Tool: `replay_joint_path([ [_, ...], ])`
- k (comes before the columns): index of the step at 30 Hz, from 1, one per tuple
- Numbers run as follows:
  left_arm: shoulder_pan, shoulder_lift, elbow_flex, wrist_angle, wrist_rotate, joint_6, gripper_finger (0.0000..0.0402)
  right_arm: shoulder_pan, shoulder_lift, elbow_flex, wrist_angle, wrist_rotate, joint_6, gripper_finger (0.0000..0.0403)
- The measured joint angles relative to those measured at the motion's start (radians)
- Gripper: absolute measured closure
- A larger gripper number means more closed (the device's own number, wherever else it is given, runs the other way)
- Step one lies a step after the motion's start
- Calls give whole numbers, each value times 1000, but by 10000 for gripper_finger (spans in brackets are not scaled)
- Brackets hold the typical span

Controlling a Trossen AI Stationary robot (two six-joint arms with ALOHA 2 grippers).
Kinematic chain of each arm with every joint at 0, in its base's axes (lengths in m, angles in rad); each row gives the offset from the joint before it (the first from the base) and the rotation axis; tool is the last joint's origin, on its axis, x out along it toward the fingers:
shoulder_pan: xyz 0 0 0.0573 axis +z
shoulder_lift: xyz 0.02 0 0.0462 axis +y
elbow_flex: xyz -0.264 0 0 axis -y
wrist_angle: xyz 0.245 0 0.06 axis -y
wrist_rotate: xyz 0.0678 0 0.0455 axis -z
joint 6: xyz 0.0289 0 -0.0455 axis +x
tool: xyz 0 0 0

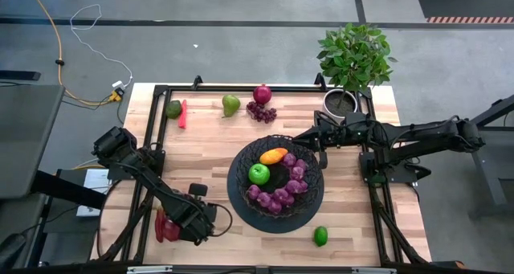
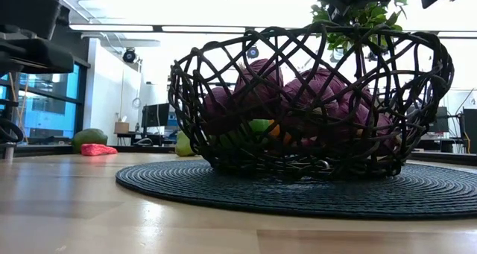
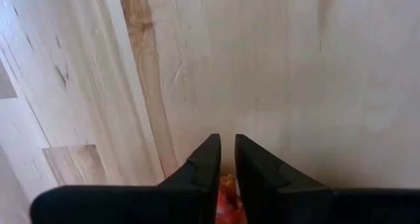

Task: Build produce basket
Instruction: Put the red pomegranate into the basket

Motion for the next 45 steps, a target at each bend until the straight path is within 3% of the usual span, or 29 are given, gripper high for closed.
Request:
replay_joint_path([
  [7,10,-2,0,0,40,3,398,0,0,0,0,0,-1,403],
  [28,124,-231,1,-41,20,17,397,0,0,0,0,0,-1,403],
  [33,88,-234,1,-58,60,98,354,0,0,0,0,0,-1,403],
  [37,39,-221,1,-53,110,117,284,0,0,0,-2,0,-1,403],
  [41,4,-205,1,-45,95,131,204,0,0,0,-6,8,-2,403],
  [45,2,-156,1,-43,92,170,154,0,0,0,-8,10,-13,403],
])
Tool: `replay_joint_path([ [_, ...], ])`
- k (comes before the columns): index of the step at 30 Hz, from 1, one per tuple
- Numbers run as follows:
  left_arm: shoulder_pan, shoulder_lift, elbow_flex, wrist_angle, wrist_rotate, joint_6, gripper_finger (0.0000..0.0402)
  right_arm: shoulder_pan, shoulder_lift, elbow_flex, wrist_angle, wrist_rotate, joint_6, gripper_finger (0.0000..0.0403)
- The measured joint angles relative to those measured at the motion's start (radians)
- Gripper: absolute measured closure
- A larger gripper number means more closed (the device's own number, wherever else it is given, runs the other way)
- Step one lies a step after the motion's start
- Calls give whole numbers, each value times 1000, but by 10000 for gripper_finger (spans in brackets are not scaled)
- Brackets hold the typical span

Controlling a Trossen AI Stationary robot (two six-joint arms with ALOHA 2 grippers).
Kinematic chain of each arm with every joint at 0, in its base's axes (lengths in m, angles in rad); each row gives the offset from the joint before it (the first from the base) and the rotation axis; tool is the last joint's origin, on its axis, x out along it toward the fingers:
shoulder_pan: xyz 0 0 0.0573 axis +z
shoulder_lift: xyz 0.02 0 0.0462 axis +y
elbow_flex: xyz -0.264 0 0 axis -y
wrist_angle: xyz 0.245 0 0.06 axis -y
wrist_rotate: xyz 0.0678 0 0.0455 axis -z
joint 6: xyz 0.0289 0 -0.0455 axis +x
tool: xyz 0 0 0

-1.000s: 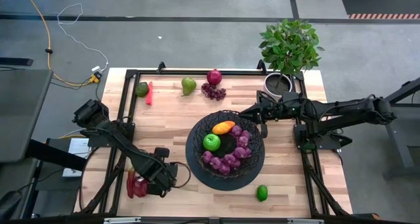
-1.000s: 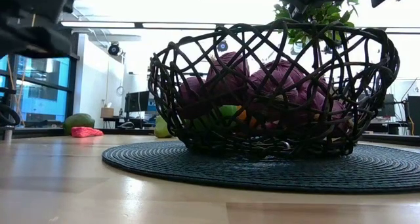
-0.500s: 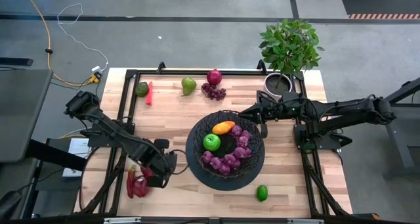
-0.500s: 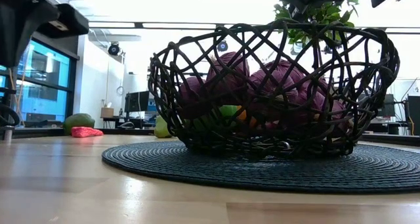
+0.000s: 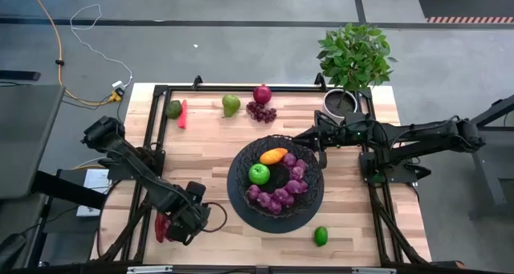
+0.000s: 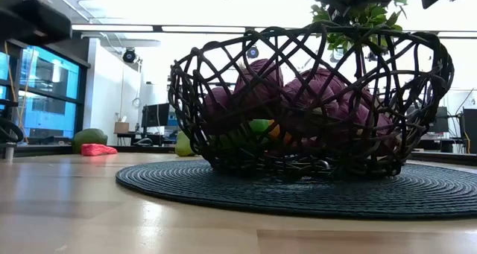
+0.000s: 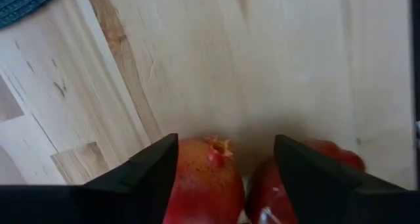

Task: Build produce basket
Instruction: Put the red pomegranate into the basket

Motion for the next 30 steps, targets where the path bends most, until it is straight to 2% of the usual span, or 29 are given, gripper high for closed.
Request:
replay_joint_path([
  [4,1,57,0,-2,-1,38,143,0,0,0,0,0,-4,403],
  [11,0,89,0,-8,15,27,153,0,0,0,0,0,-3,403],
  [22,-79,89,0,-32,-103,51,216,0,0,0,0,0,-6,403],
  [30,-85,89,-1,-19,-126,52,238,0,0,0,0,0,-7,403],
])
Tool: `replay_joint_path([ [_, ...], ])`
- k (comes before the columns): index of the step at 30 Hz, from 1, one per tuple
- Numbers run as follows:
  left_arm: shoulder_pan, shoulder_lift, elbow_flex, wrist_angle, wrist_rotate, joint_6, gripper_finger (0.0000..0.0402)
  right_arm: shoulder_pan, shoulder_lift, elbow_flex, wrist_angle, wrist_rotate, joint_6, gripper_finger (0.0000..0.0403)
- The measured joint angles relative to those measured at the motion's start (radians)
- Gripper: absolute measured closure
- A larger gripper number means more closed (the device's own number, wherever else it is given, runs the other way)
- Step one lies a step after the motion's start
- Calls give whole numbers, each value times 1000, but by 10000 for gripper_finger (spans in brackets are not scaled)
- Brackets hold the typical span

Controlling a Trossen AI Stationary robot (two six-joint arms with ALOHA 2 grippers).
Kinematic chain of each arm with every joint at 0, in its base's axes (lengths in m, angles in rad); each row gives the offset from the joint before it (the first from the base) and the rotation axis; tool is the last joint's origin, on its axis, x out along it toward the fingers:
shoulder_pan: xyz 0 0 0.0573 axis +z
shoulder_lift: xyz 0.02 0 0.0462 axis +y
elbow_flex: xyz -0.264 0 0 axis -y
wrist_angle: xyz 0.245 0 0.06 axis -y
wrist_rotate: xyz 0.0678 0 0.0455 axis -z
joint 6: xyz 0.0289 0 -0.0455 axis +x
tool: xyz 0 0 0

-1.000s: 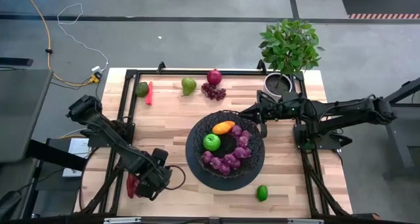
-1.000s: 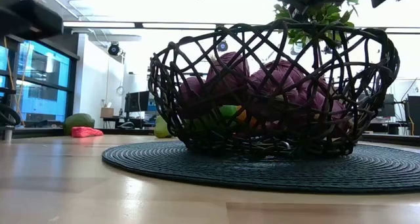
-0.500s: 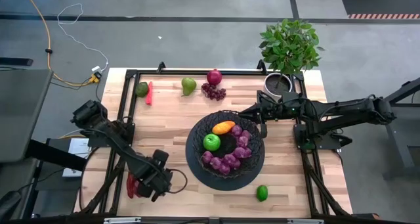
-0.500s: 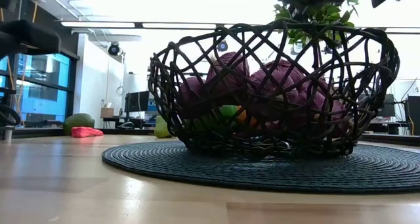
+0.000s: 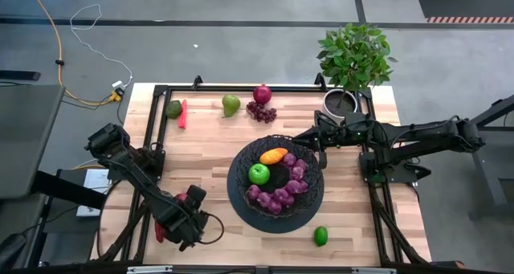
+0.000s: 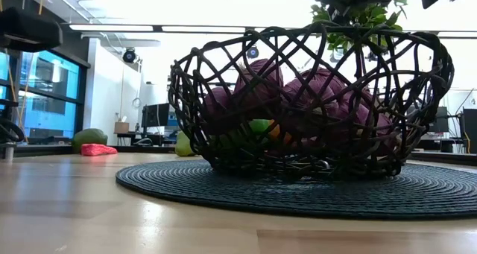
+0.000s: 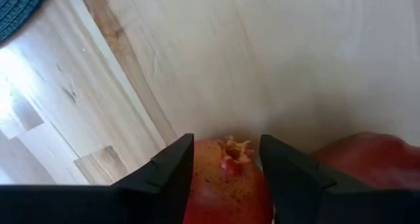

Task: Build produce basket
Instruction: Put the red pomegranate into the basket

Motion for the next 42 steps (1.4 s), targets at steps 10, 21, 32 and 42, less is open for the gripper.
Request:
replay_joint_path([
  [10,0,0,-31,14,4,48,241,0,0,0,0,0,0,403],
  [21,0,0,-32,13,-6,53,246,0,0,0,0,0,0,403],
  [32,0,0,-70,12,-11,60,322,0,0,0,0,0,3,403],
  [42,22,0,-70,13,3,56,395,0,0,0,0,0,3,403],
])
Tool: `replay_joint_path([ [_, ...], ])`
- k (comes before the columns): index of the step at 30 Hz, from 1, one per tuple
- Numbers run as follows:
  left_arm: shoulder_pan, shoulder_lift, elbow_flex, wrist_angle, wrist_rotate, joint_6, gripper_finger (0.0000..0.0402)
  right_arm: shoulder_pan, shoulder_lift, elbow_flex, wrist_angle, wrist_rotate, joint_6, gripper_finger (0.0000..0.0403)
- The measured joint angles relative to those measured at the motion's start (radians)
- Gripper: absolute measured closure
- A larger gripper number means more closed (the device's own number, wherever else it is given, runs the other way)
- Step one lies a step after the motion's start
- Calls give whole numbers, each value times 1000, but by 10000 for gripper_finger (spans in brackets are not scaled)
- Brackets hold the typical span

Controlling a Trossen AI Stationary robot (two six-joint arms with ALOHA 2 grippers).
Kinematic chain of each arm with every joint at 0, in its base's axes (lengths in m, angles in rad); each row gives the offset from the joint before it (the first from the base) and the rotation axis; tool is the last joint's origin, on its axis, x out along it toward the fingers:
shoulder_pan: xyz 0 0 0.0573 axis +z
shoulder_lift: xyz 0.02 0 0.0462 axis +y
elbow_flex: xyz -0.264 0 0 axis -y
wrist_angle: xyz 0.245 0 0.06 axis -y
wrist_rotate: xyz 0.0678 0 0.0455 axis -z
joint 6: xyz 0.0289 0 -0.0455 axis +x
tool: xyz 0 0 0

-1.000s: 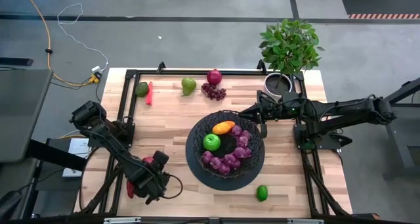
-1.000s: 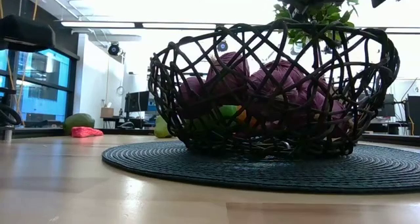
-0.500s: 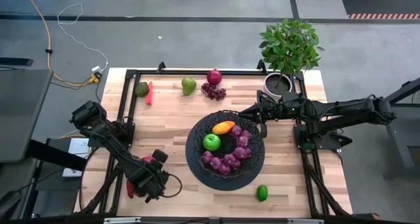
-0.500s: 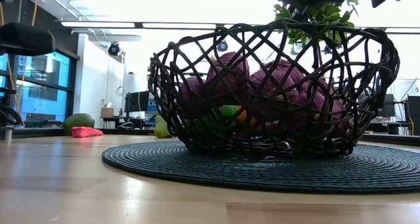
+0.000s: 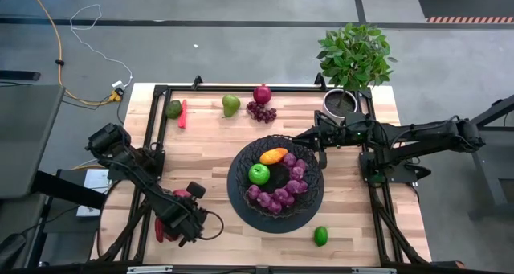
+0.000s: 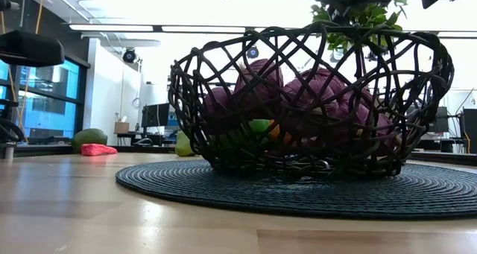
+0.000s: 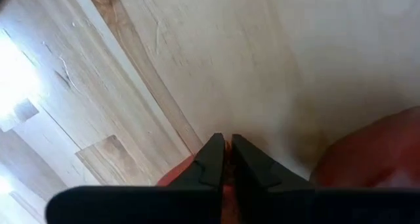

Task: Build produce basket
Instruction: Put the red pomegranate into the basket

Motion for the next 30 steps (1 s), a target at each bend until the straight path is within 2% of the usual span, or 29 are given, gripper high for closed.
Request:
replay_joint_path([
  [10,51,-36,13,-6,5,-10,399,0,0,0,0,0,0,403],
  [19,147,-214,109,-31,-79,-6,401,0,0,0,0,0,0,403],
  [25,274,-398,192,0,-238,-12,401,0,0,0,4,0,6,403],
  [30,371,-577,199,241,-451,45,401,0,0,0,30,0,7,403],
])
